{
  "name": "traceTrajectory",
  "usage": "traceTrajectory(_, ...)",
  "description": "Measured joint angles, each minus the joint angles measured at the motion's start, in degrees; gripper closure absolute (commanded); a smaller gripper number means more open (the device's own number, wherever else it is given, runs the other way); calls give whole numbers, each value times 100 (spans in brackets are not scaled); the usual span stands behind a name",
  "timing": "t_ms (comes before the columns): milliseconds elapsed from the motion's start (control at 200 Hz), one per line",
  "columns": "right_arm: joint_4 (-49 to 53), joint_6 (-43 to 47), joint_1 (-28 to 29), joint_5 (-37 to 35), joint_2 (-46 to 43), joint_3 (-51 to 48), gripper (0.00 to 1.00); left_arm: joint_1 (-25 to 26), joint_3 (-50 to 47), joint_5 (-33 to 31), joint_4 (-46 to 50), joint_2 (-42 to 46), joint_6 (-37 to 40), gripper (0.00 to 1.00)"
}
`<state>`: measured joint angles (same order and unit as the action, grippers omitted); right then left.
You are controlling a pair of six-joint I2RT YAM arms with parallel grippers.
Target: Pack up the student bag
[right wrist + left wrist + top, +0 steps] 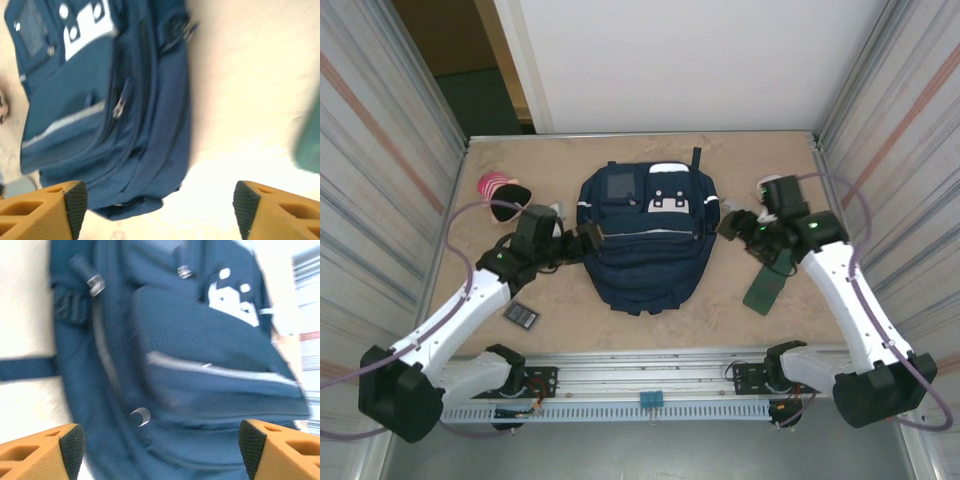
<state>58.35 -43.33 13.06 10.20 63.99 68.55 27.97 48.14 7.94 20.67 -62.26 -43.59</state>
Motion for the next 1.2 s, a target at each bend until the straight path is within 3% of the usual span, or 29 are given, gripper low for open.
traceTrajectory(170, 813, 1093, -1561, 24, 216, 326, 13, 490, 1187, 42, -175, -1003, 485, 16)
traceTrajectory(291, 898, 1493, -2079, 9, 614, 90, 7, 743, 1727, 162, -278, -1770, 686, 16)
traceTrajectory(356, 811, 1639, -2131, 11, 831, -164, 0, 824, 1862, 240, -323, -2118, 743, 16)
traceTrajectory(932, -168, 2050, -2177, -514, 2846, -855, 0, 881, 2527, 813, -466, -3348, 787, 19)
traceTrajectory(1052, -319, 2048, -2177, -597, 3174, -896, 3, 874, 2583, 828, -468, -3370, 787, 19)
traceTrajectory(1203, -509, 2050, -2177, -612, 3464, -907, 13, 852, 2623, 861, -470, -3370, 787, 19)
